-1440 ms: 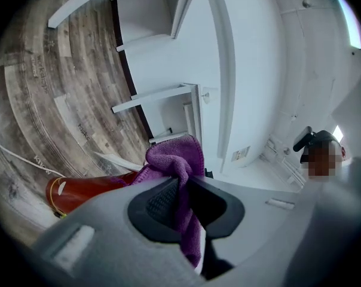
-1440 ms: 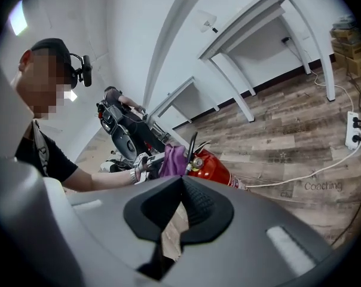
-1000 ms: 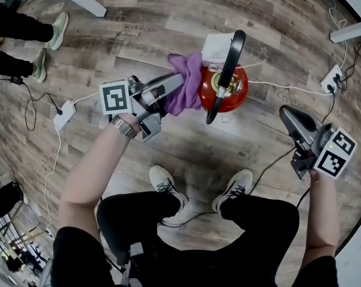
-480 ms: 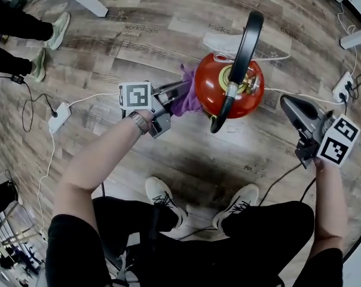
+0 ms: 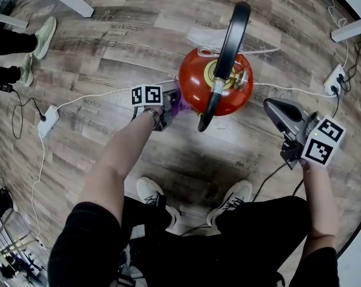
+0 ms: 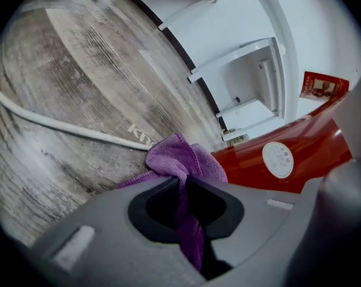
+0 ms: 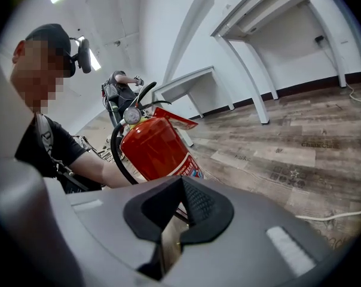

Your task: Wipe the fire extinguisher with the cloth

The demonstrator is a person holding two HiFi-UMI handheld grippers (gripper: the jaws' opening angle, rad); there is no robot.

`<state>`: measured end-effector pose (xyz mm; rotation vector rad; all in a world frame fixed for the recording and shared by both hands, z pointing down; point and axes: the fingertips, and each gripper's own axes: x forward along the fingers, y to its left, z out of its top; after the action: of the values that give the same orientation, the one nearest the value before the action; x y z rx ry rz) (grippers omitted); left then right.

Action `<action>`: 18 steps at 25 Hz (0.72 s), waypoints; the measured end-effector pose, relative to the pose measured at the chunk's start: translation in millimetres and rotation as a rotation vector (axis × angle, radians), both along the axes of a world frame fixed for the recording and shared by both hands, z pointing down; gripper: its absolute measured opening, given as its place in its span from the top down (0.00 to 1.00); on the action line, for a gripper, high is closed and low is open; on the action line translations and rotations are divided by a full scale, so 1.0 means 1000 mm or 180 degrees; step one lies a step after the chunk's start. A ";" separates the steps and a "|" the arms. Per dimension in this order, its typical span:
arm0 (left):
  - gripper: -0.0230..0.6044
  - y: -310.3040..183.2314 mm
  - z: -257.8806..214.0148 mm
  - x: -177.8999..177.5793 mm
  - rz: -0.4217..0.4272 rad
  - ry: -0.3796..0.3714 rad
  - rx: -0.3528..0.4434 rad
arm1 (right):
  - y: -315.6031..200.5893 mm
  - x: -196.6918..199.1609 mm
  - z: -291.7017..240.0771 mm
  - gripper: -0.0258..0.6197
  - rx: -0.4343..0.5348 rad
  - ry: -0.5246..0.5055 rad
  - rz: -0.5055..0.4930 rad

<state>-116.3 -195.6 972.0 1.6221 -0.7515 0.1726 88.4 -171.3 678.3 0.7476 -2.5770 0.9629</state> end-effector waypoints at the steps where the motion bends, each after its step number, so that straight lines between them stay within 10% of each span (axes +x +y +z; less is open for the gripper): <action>1: 0.92 0.001 0.003 -0.001 -0.0031 -0.0016 -0.0023 | 0.002 0.000 0.002 0.96 -0.0022 0.0012 -0.0004; 12: 0.92 0.014 -0.034 0.000 0.0167 0.0169 -0.0080 | 0.008 -0.004 -0.003 0.96 0.0010 -0.0024 -0.0022; 18: 0.92 0.013 -0.215 0.012 -0.0043 0.1717 0.0235 | 0.006 -0.005 -0.007 0.96 0.0054 -0.0078 -0.0052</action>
<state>-104.1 -182.9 756.6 1.6300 -0.3542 -0.2980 83.7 -164.9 671.8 0.7227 -2.6114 0.9522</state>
